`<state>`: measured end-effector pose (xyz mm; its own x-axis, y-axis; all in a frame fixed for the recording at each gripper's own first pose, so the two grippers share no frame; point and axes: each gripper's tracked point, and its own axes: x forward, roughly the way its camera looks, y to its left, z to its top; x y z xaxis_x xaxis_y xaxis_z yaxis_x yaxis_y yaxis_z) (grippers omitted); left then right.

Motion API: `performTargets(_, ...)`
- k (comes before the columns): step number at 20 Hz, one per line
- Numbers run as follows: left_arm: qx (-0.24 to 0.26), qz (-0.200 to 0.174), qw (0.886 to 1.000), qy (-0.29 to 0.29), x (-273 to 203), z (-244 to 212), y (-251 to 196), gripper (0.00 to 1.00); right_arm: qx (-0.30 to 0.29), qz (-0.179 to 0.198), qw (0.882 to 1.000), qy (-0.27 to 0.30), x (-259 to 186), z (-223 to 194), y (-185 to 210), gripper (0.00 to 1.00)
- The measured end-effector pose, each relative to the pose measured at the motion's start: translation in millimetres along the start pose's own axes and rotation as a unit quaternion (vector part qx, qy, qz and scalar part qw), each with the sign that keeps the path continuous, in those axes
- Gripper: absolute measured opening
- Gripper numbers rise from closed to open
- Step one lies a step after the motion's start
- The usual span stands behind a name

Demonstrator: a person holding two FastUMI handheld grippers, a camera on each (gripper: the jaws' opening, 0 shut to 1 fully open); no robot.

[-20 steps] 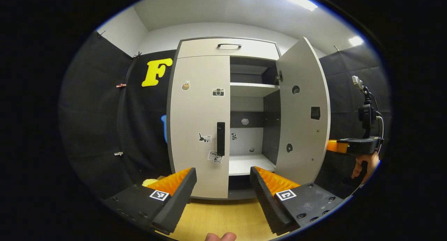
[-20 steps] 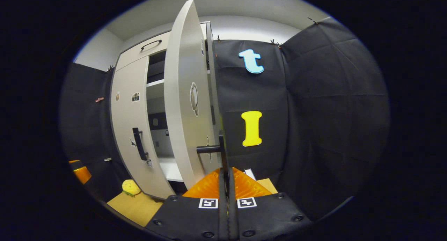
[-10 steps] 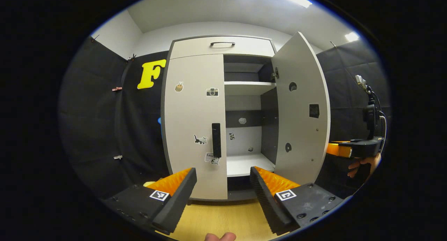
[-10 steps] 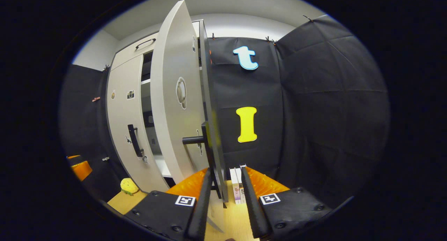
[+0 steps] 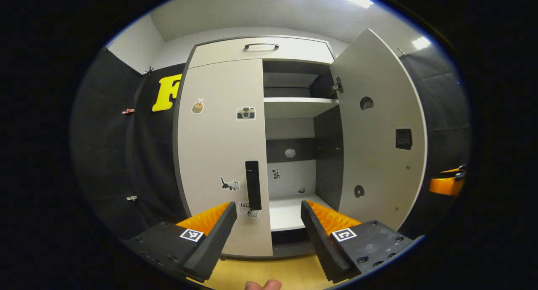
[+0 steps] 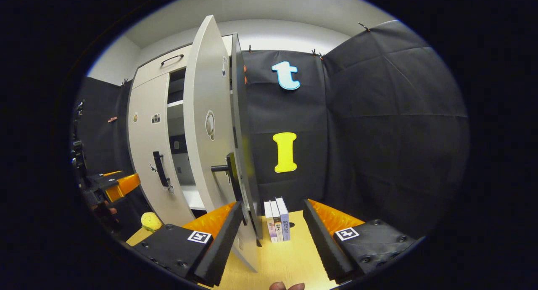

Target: Open the right door of the double-door shoe cabinet with the right hand, and open the left door with the left hand.

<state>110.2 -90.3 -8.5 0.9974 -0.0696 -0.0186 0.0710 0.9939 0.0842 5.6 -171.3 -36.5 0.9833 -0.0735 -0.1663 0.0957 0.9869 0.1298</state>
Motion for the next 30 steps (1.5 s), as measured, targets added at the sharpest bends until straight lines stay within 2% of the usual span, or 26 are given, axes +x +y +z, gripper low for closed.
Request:
performTargets(2,-0.001,0.001,1.000,0.002,23.8,-4.1,1.1,0.93,0.005,-0.003,1.000,0.000,-8.4,0.4,-0.7,0.92)
performTargets(3,-0.004,0.002,1.000,0.004,35.2,-7.0,2.9,0.95,0.003,-0.004,1.000,-0.003,-12.5,2.1,-0.5,0.93)
performTargets(8,0.003,0.029,1.000,0.004,94.4,-14.9,21.4,0.95,-0.013,-0.006,1.000,-0.008,-16.7,1.9,-0.3,0.93)
performTargets(12,0.002,0.040,0.999,0.018,136.0,-28.9,34.7,0.90,-0.011,-0.003,1.000,-0.006,-17.9,2.3,-0.4,0.94)
performTargets(17,-0.005,0.046,0.999,0.019,167.2,-32.9,46.6,0.64,-0.013,-0.005,1.000,-0.004,-18.8,2.8,-5.0,0.93)
performTargets(20,-0.009,0.033,0.999,0.022,172.4,-33.4,42.2,0.54,-0.013,-0.008,1.000,-0.004,-20.0,3.7,-7.6,0.94)
performTargets(21,-0.008,0.032,0.999,0.022,176.8,-35.9,41.6,0.47,-0.012,-0.010,1.000,-0.005,-20.8,4.8,-8.0,0.94)
performTargets(24,-0.005,0.034,0.999,0.017,175.5,-37.7,42.5,0.37,-0.008,-0.011,1.000,-0.008,-22.8,7.5,-8.2,0.94)
performTargets(26,-0.020,0.035,0.999,0.018,175.6,-39.9,42.7,0.36,-0.009,-0.012,1.000,-0.008,-26.4,8.0,-6.6,0.94)
performTargets(29,0.002,0.036,0.999,0.030,175.3,-42.4,42.1,0.33,-0.008,-0.010,1.000,-0.009,-33.5,9.7,-1.6,0.94)
performTargets(30,-0.001,0.033,0.999,0.029,175.3,-41.7,42.5,0.31,-0.008,-0.008,1.000,-0.009,-36.3,10.9,1.7,0.98)
